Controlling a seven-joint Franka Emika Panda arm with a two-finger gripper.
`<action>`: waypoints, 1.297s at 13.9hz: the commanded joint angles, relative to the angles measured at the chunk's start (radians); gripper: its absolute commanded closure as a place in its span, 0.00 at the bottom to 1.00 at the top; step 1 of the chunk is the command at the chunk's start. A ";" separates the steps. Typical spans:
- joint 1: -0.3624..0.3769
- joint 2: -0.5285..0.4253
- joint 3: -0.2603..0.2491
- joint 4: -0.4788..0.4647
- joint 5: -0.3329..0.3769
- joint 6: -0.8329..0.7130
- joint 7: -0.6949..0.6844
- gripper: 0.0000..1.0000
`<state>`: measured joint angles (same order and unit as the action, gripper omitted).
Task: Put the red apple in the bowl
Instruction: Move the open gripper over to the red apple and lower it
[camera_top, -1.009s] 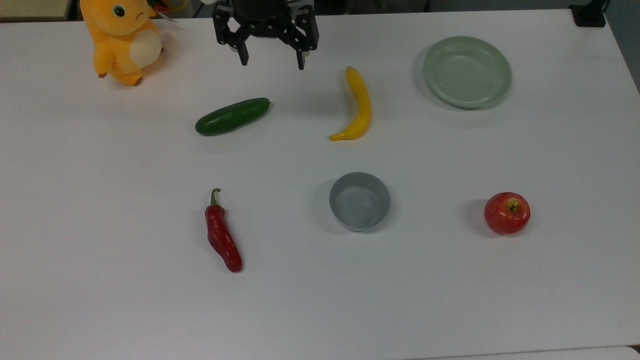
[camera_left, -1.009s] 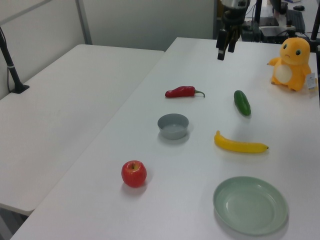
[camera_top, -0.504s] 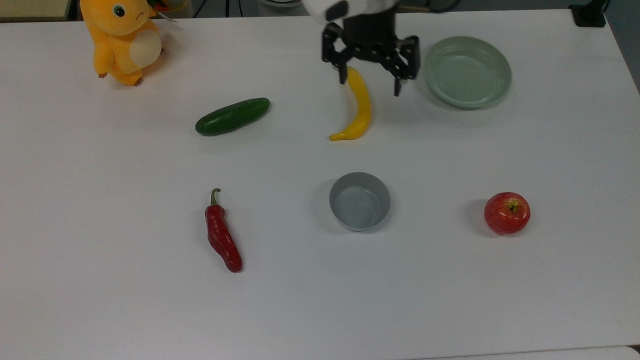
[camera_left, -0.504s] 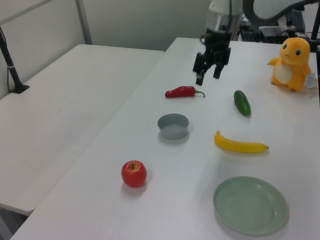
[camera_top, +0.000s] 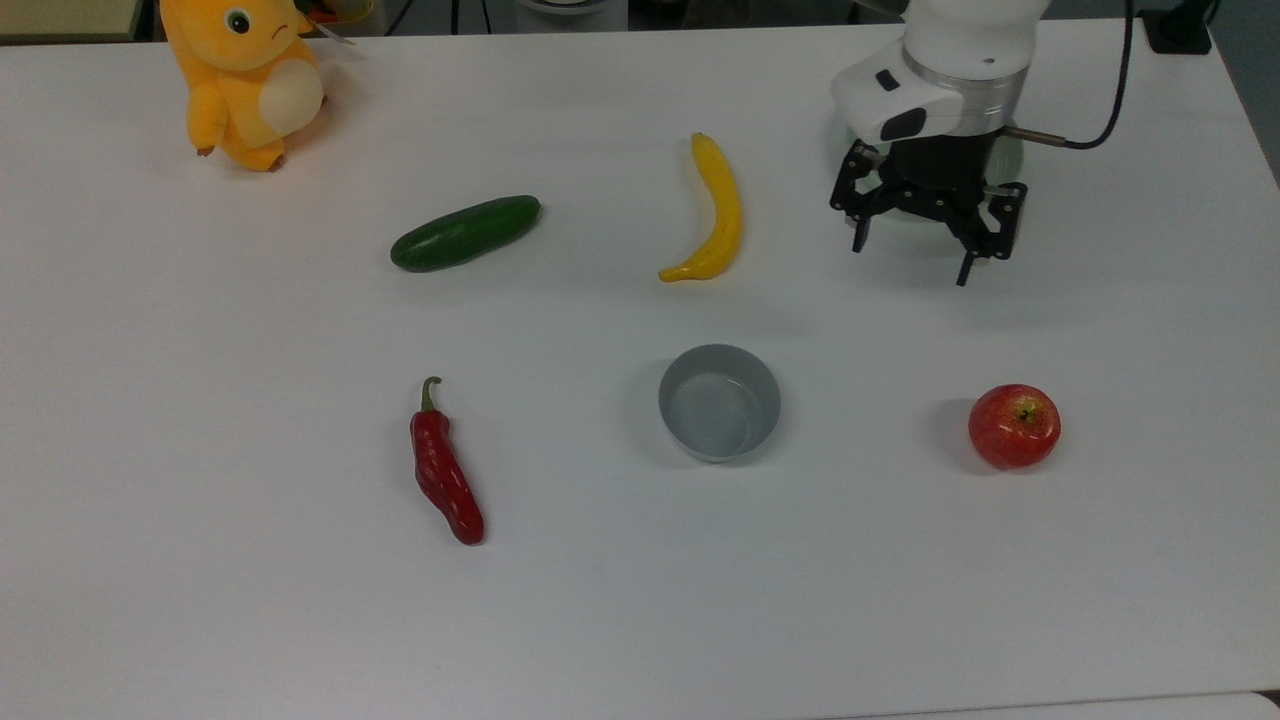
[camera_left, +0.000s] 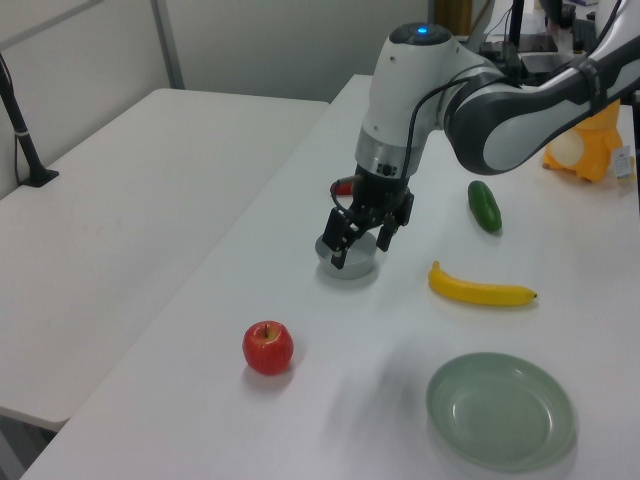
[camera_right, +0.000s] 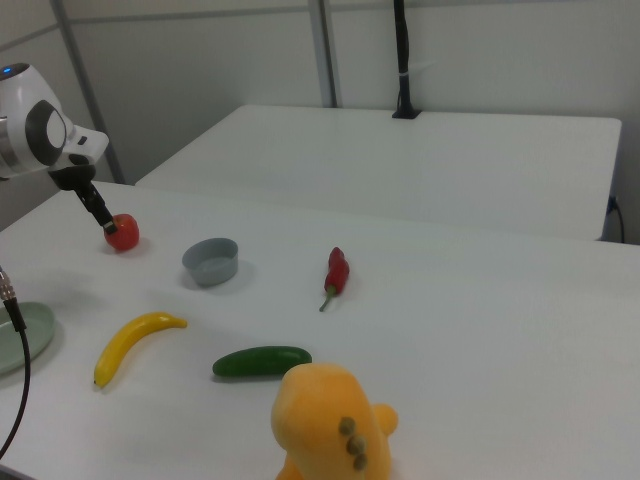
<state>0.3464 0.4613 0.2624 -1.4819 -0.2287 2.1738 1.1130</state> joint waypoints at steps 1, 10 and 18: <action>0.051 0.095 -0.020 0.123 -0.055 0.014 0.051 0.00; 0.124 0.326 -0.055 0.322 -0.290 0.168 0.171 0.00; 0.155 0.388 -0.055 0.370 -0.357 0.241 0.199 0.00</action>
<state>0.4819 0.8199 0.2262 -1.1374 -0.5435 2.3723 1.2836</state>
